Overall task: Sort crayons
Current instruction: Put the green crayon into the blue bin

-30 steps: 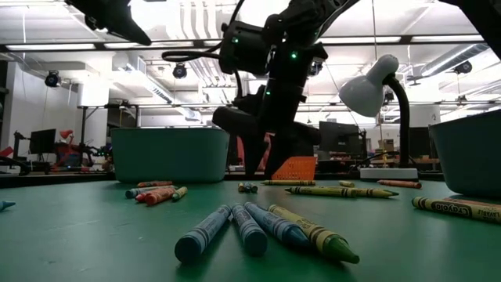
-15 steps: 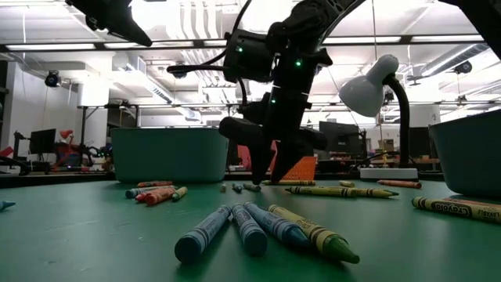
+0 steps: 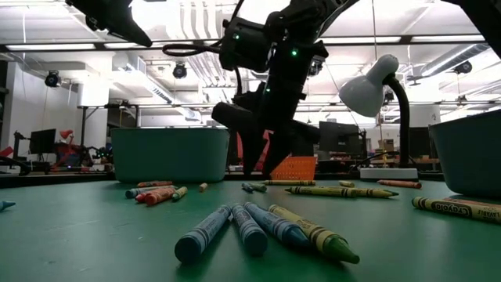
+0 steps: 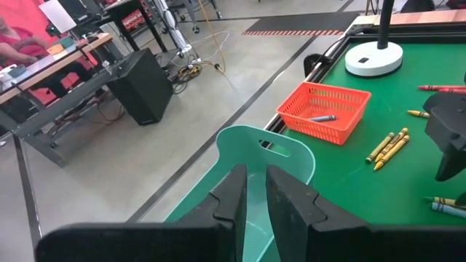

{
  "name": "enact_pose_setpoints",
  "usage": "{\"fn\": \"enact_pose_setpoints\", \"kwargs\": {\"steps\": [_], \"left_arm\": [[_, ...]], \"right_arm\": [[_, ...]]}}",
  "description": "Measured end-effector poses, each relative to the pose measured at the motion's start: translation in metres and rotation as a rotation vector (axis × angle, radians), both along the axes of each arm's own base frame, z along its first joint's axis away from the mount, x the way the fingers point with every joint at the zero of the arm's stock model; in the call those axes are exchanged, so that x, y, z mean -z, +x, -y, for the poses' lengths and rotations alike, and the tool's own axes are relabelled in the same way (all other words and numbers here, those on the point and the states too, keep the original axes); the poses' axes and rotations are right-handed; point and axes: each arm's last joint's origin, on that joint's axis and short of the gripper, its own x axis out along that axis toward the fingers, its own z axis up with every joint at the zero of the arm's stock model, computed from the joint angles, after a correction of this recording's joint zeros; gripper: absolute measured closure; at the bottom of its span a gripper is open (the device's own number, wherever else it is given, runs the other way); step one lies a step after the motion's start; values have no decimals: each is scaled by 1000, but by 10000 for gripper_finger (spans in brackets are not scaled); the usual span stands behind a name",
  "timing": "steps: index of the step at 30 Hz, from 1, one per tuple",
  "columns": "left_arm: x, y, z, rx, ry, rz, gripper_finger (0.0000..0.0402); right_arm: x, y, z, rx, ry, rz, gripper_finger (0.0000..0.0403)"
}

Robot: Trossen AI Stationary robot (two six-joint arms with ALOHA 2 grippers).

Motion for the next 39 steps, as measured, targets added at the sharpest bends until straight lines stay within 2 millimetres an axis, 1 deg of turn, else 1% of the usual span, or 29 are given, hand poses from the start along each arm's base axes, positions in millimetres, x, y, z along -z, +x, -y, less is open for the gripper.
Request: {"fn": "enact_pose_setpoints", "kwargs": {"steps": [12,15,19,26,28,29,33,35,36,39], "left_arm": [[0,0,0,6,-3,-3,365],[1,1,0,7,-4,-3,365],[1,1,0,5,-9,2,365],[1,1,0,3,-14,8,365],[1,1,0,1,-17,12,365],[1,1,0,0,-18,13,365],[1,2,0,9,-27,14,365],[2,3,0,6,-33,19,365],[2,3,0,5,-37,22,365],[2,4,1,20,-49,24,365]], "right_arm": [[22,2,0,-6,15,-59,232],[26,3,0,-6,13,-66,240],[29,3,0,-6,20,-73,272],[30,4,0,-10,27,-67,364],[30,4,0,-18,23,-71,384],[29,3,0,-23,21,-72,387],[17,0,3,-54,5,-65,389],[6,-6,6,-81,-11,-83,389],[-2,-8,7,-96,-19,-76,389],[-36,-17,7,-138,-44,-35,390]]}}
